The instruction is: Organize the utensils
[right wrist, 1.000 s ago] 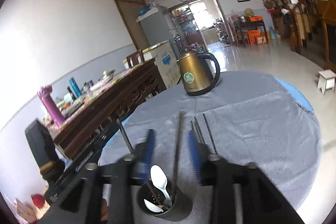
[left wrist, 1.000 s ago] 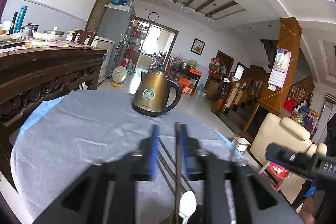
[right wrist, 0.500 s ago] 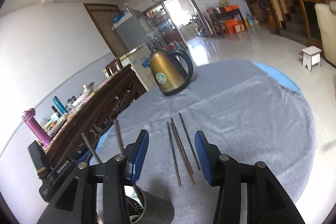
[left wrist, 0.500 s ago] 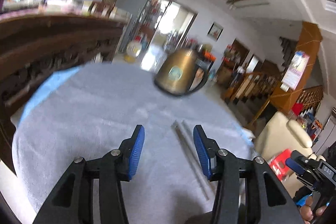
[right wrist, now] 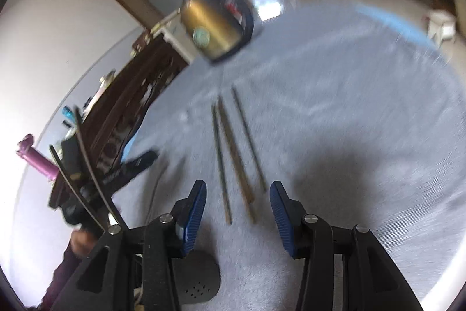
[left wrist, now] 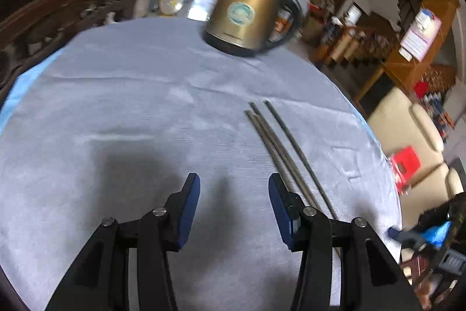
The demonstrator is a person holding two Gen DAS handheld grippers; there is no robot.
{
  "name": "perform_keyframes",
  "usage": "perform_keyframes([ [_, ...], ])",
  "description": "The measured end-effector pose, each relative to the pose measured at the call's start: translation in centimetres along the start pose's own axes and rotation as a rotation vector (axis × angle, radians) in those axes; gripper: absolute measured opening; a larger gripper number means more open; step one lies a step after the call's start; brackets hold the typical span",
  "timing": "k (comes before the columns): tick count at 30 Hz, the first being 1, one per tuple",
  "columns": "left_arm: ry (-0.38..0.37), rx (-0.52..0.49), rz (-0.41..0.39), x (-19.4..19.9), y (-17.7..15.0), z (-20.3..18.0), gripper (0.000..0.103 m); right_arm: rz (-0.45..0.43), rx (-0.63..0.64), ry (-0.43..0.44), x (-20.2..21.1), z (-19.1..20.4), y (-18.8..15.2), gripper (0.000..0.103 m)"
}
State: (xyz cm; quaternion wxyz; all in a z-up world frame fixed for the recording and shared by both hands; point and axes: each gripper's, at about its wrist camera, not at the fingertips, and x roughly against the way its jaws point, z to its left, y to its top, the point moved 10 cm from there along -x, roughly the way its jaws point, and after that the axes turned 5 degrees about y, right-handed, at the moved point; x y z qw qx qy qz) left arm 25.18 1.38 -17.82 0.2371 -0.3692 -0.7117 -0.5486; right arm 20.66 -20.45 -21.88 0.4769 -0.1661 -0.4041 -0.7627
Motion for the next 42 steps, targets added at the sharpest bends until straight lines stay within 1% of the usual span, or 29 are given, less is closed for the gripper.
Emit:
perform_keyframes([
  [1,-0.007,-0.016,0.011,-0.4,0.1,-0.6,0.057,0.022,-0.025,0.022,-0.7,-0.3,-0.3,0.045],
  [2,-0.009,-0.038,0.023,-1.2,0.1,-1.3,0.057,0.036,-0.049,0.038,-1.5,-0.7,-0.6,0.038],
  [3,-0.009,-0.049,0.029,-1.8,0.1,-1.6,0.057,0.056,-0.074,0.053,-2.4,-1.2,-0.8,0.034],
  [4,-0.011,-0.060,0.037,-2.3,0.2,-2.0,0.057,0.079,-0.100,0.065,-3.4,-1.7,-1.1,0.033],
  [6,-0.021,-0.072,0.066,-3.2,0.2,-3.1,0.057,0.115,-0.139,0.087,-5.0,-2.4,-1.4,0.026],
  [8,-0.029,-0.087,0.094,-4.1,0.1,-4.0,0.057,0.152,-0.171,0.108,-6.2,-2.7,-2.0,0.025],
  [9,-0.020,-0.100,0.100,-4.4,0.1,-4.3,0.057,0.161,-0.178,0.119,-6.5,-2.7,-2.2,0.021],
  [13,0.009,-0.142,0.125,-5.4,-0.3,-5.0,0.057,0.175,-0.201,0.159,-7.1,-2.7,-2.8,0.022],
  [15,0.041,-0.163,0.134,-6.0,-0.6,-5.1,0.057,0.182,-0.224,0.188,-7.3,-2.7,-3.0,0.021],
  [16,0.077,-0.185,0.140,-6.3,-0.8,-4.9,0.057,0.188,-0.237,0.203,-7.4,-2.7,-3.2,0.020],
  [17,0.107,-0.221,0.124,-6.4,-0.8,-4.9,0.058,0.192,-0.247,0.216,-7.3,-2.7,-3.3,0.020],
  [18,0.135,-0.252,0.123,-6.5,-1.0,-4.9,0.059,0.202,-0.266,0.240,-7.5,-2.8,-3.7,0.018],
  [19,0.150,-0.278,0.115,-6.5,-1.1,-4.9,0.063,0.212,-0.280,0.258,-7.5,-2.7,-4.0,0.017],
  [20,0.159,-0.282,0.113,-6.5,-1.0,-4.8,0.065,0.221,-0.284,0.266,-7.6,-2.6,-4.2,0.015],
  [21,0.166,-0.269,0.122,-6.6,-1.0,-4.4,0.070,0.226,-0.281,0.266,-7.6,-2.5,-4.4,0.015],
  [22,0.168,-0.256,0.126,-6.6,-0.8,-4.1,0.071,0.227,-0.272,0.263,-7.7,-2.3,-4.5,0.015],
  [24,0.215,-0.272,0.130,-6.7,-0.6,-3.2,0.070,0.249,-0.271,0.278,-8.1,-1.8,-5.0,0.014],
  [25,0.241,-0.291,0.130,-6.6,-0.6,-2.6,0.071,0.250,-0.270,0.275,-8.2,-1.7,-5.0,0.015],
  [26,0.241,-0.297,0.126,-6.5,-0.6,-2.3,0.071,0.252,-0.270,0.276,-8.2,-1.5,-4.6,0.017],
  [27,0.240,-0.293,0.130,-6.5,-0.5,-1.9,0.071,0.248,-0.268,0.280,-8.1,-1.7,-4.4,0.020],
  [30,0.266,-0.253,0.146,-6.1,0.0,-0.2,0.071,0.208,-0.264,0.268,-7.1,-2.3,-2.5,0.020],
  [31,0.262,-0.226,0.149,-6.0,0.2,0.2,0.070,0.194,-0.257,0.259,-6.8,-2.5,-1.8,0.020],
  [34,0.198,-0.151,0.130,-5.8,1.0,0.1,0.070,0.142,-0.229,0.230,-5.8,-2.9,0.5,0.020],
  [36,0.185,-0.137,0.115,-5.9,1.6,-0.5,0.070,0.106,-0.200,0.198,-5.4,-3.1,2.1,0.020],
  [39,0.217,-0.154,0.121,-7.1,2.1,-1.3,0.070,0.072,-0.124,0.111,-5.8,-3.3,4.5,0.020],
  [41,0.228,-0.146,0.128,-8.0,2.3,-1.5,0.070,0.065,-0.096,0.078,-6.3,-3.5,5.6,0.020],
  [42,0.232,-0.145,0.117,-8.1,2.6,-1.6,0.070,0.066,-0.085,0.071,-6.8,-3.5,6.3,0.020],
])
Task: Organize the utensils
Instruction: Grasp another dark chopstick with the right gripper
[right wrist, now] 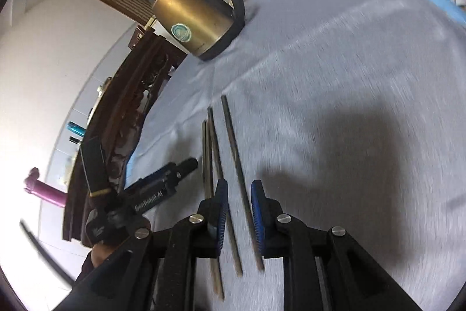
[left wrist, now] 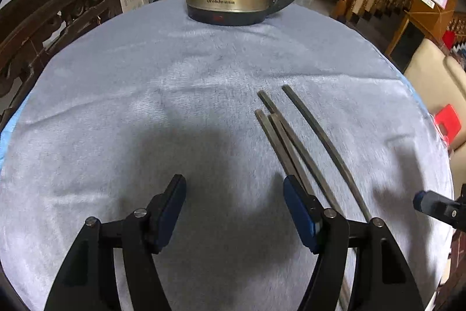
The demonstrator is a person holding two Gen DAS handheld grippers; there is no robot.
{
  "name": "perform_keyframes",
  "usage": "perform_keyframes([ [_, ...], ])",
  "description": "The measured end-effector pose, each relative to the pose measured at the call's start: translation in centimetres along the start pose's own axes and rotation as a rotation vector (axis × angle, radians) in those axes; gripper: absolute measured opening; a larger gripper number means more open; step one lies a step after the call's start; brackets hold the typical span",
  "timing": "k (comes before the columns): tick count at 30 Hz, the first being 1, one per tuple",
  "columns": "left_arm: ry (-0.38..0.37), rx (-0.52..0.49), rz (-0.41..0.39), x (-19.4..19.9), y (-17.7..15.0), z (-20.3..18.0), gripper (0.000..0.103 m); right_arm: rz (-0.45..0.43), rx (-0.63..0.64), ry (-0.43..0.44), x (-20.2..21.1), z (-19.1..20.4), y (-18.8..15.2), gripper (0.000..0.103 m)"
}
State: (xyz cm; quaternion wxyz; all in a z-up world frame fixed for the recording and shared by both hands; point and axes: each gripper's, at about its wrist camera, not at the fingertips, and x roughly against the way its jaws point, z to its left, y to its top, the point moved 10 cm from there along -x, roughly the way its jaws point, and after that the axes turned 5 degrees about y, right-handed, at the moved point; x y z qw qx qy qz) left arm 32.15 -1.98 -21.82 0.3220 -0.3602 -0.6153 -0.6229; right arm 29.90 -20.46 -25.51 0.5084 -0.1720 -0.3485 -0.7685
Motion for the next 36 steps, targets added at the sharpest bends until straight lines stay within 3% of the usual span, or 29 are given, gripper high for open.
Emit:
perform_keyframes([
  [4,0.046,-0.029,-0.011,-0.6,0.6,-0.2,0.071,0.020,0.027,-0.034,-1.9,0.1,2.4,0.020],
  [7,0.041,-0.034,-0.024,-1.1,1.3,-0.4,0.074,0.035,0.045,-0.056,-3.6,0.2,3.3,0.020],
  [16,-0.101,0.017,-0.005,-0.8,1.9,-0.7,0.074,0.068,0.137,-0.138,-8.8,1.4,7.8,0.020],
  [20,-0.138,0.003,-0.009,-0.2,1.4,-2.0,0.074,0.126,0.186,-0.150,-11.5,2.3,8.7,0.020],
  [25,-0.048,-0.092,-0.046,-0.7,1.4,-2.9,0.075,0.169,0.254,-0.212,-13.5,2.4,8.5,0.018],
  [30,-0.029,-0.088,-0.058,-1.1,1.6,-2.0,0.083,0.163,0.342,-0.295,-13.5,2.5,9.0,0.014],
  [33,0.005,-0.109,-0.046,-1.2,1.4,-0.9,0.084,0.162,0.329,-0.344,-12.7,1.7,9.5,0.014],
  [36,-0.014,-0.142,-0.040,-0.9,0.9,-0.2,0.084,0.151,0.276,-0.372,-10.9,0.2,9.8,0.014],
])
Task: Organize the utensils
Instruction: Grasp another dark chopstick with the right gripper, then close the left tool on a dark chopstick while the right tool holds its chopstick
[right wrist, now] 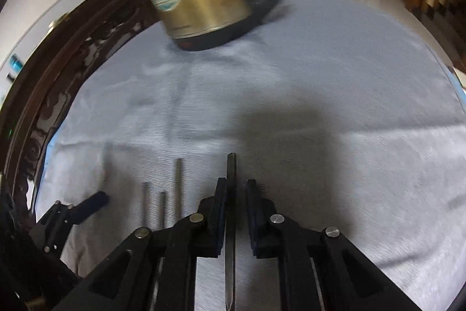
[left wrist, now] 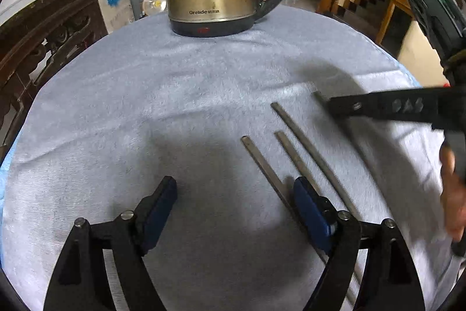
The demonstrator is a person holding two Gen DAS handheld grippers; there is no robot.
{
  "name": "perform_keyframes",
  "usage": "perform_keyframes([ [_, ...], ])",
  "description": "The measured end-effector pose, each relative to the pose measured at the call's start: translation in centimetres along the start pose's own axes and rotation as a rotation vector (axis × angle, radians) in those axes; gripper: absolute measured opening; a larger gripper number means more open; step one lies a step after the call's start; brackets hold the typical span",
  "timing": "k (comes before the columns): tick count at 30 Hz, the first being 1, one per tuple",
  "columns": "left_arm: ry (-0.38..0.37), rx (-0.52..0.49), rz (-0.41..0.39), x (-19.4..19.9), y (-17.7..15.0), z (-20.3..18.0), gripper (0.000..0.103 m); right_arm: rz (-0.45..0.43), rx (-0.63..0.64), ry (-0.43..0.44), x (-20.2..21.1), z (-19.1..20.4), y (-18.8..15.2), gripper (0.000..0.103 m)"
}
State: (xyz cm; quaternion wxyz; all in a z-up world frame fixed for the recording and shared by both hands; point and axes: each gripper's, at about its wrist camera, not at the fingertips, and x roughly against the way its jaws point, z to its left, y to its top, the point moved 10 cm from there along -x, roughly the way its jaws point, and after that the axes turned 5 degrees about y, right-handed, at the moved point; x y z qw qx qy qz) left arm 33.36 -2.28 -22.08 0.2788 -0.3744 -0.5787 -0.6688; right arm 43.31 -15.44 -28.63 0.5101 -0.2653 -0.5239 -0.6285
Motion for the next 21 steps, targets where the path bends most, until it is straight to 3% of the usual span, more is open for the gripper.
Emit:
perform_keyframes([
  [5,-0.027,-0.038,-0.001,0.5,-1.0,1.0,0.082,0.028,-0.053,-0.021,1.5,-2.4,-1.8,0.015],
  [11,-0.021,0.080,0.053,0.1,-0.2,1.9,0.081,0.056,-0.034,-0.074,1.2,-1.9,-1.6,0.027],
  [12,-0.015,0.101,0.061,0.0,-0.1,2.1,0.081,0.066,0.003,-0.093,1.0,-1.5,-1.5,0.033],
  [14,-0.001,0.135,0.073,-0.3,0.2,2.5,0.079,0.076,0.064,-0.140,0.7,-0.8,-1.5,0.033],
  [16,0.039,0.141,0.072,-0.5,0.5,2.8,0.066,0.081,0.118,-0.186,0.6,-0.5,-1.6,0.032],
  [20,0.093,0.137,0.067,-0.8,1.0,3.3,0.044,0.082,0.166,-0.210,0.8,-0.2,-1.6,0.009],
  [21,0.095,0.141,0.067,-0.8,1.1,3.4,0.033,0.080,0.164,-0.209,0.9,-0.3,-1.6,0.008],
])
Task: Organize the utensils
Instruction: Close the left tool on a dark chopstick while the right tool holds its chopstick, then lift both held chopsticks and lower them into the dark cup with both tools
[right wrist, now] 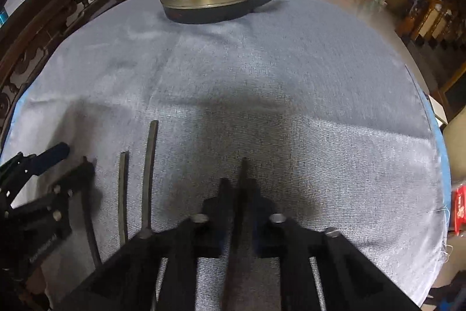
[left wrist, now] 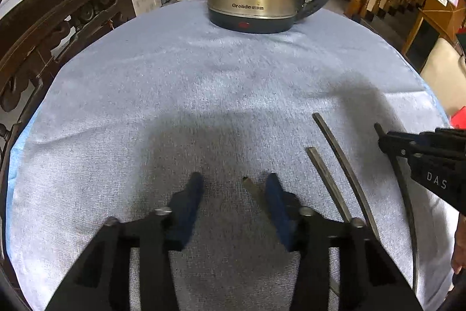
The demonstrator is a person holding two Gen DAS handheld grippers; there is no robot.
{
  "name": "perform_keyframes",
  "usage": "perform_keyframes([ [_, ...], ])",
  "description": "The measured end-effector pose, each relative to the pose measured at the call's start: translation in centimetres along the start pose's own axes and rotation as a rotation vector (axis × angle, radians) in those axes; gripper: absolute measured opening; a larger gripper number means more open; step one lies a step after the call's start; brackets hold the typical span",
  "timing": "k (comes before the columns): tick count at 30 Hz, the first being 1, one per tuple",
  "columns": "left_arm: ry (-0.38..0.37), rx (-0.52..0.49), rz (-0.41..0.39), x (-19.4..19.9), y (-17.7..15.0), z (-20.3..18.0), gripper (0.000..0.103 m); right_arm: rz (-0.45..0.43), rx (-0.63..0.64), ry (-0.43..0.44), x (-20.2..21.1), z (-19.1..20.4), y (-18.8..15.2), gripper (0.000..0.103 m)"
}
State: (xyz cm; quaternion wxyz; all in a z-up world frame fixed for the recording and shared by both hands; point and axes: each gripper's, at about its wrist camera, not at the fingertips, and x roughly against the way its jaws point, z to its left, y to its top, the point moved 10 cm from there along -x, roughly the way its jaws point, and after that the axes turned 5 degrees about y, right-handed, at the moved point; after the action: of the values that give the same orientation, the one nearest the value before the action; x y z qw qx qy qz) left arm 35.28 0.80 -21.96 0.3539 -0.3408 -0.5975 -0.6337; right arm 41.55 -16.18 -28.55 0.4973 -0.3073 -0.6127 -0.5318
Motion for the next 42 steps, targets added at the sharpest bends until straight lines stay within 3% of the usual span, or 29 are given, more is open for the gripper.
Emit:
perform_keyframes([
  [1,-0.001,0.005,0.000,0.0,0.1,0.1,0.018,-0.004,-0.007,0.006,0.2,0.0,-0.1,0.008],
  [2,-0.005,0.008,0.001,0.0,0.1,0.1,0.013,-0.012,-0.019,0.016,0.3,-0.2,-0.2,0.008],
  [7,-0.055,-0.028,-0.026,0.1,0.0,0.3,0.011,-0.019,-0.080,0.064,0.7,-0.7,-1.3,0.007],
  [9,-0.081,-0.023,-0.003,0.4,-0.6,0.6,0.011,-0.014,-0.123,0.100,0.8,-1.2,-1.7,0.007],
  [11,-0.108,0.029,0.049,0.8,-1.1,1.2,0.016,-0.011,-0.144,0.121,0.7,-1.5,-2.0,0.007],
  [13,-0.132,0.092,0.086,1.1,-1.6,1.6,0.042,-0.009,-0.155,0.139,0.8,-1.7,-2.2,0.008],
  [14,-0.118,0.119,0.095,1.2,-1.8,2.0,0.046,-0.007,-0.156,0.142,0.7,-1.7,-2.1,0.008],
  [20,-0.035,0.155,0.156,1.4,-2.7,1.3,0.051,0.003,-0.133,0.130,0.7,-1.6,-2.1,0.008],
  [24,0.017,0.127,0.125,1.3,-2.9,0.6,0.050,0.017,-0.134,0.145,0.7,-1.7,-2.0,0.008],
  [27,0.028,0.033,0.063,1.3,-2.5,-0.5,0.024,0.020,-0.134,0.148,0.3,-1.7,-1.7,0.007],
  [31,-0.002,-0.027,0.020,1.4,-2.0,-0.4,0.010,0.008,-0.129,0.152,0.5,-1.6,-2.0,0.007],
  [35,-0.038,-0.031,0.012,1.5,-1.9,0.7,0.005,-0.017,-0.147,0.179,1.6,-1.5,-2.7,0.007],
  [42,-0.066,-0.004,-0.104,5.5,-0.8,2.2,0.005,-0.148,-0.129,0.204,5.9,-0.5,-2.8,0.007],
])
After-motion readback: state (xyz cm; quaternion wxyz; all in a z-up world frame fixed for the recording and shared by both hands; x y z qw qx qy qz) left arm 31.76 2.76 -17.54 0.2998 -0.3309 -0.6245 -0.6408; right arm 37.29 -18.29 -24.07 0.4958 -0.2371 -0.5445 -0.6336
